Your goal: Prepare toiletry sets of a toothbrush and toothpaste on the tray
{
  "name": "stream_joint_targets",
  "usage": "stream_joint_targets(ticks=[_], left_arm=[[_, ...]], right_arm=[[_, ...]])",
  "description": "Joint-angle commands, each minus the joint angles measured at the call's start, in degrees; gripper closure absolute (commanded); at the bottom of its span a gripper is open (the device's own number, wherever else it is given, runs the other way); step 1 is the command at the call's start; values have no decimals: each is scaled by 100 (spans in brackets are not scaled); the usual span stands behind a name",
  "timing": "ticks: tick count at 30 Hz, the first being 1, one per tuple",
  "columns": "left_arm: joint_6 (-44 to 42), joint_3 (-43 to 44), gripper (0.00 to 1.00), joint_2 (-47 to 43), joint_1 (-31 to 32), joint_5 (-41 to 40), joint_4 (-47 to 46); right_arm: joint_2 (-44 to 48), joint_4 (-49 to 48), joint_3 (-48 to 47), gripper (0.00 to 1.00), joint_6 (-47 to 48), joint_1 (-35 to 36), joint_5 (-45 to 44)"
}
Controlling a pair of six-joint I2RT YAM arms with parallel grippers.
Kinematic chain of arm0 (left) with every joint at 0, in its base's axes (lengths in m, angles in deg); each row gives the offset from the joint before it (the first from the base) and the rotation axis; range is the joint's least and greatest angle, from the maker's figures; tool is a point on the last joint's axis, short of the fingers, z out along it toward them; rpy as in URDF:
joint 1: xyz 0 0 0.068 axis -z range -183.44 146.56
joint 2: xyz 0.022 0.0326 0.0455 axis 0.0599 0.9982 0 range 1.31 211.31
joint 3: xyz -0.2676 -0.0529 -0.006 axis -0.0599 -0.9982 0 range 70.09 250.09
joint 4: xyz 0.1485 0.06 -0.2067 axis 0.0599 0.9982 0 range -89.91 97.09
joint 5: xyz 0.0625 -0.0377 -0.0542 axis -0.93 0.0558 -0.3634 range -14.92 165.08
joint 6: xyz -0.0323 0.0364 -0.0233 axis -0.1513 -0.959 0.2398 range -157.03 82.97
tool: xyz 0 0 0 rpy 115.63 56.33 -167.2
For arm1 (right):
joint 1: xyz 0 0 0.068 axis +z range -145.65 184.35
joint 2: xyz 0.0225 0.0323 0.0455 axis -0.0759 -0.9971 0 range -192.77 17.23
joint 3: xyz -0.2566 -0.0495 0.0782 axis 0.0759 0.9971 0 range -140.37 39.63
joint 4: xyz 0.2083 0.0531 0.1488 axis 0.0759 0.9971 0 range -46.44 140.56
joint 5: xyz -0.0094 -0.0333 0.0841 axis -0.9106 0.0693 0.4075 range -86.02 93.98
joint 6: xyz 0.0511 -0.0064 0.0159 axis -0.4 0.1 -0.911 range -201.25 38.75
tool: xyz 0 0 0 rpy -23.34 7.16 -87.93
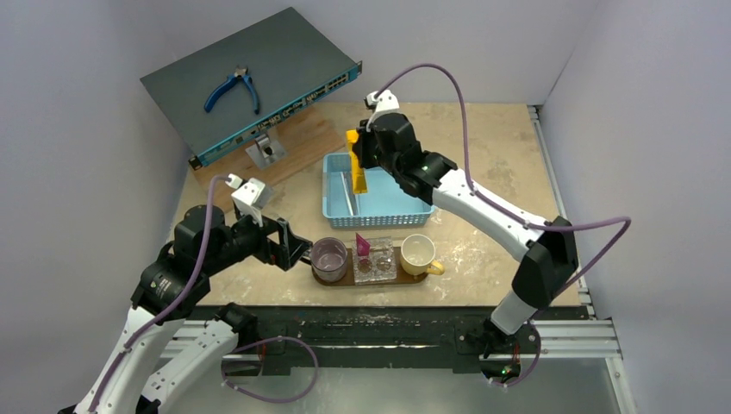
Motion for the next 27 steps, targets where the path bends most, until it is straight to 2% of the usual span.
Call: stream_joint_targets(ticks=[1,13,21,27], left_arm=[[-20,-34,0,8,-39,135,-178],[715,250,0,48,-39,419,-283],[1636,503,0,101,-39,426,-187],[2169,578,0,204,-39,859,-356]], right_arm=[[698,-351,210,100,662,231,421],[2101,130,1041,100,2323,1600,-21],[2856,100,1720,100,2626,2173,-296],[2964,318,1770,100,2627,2575,-316]])
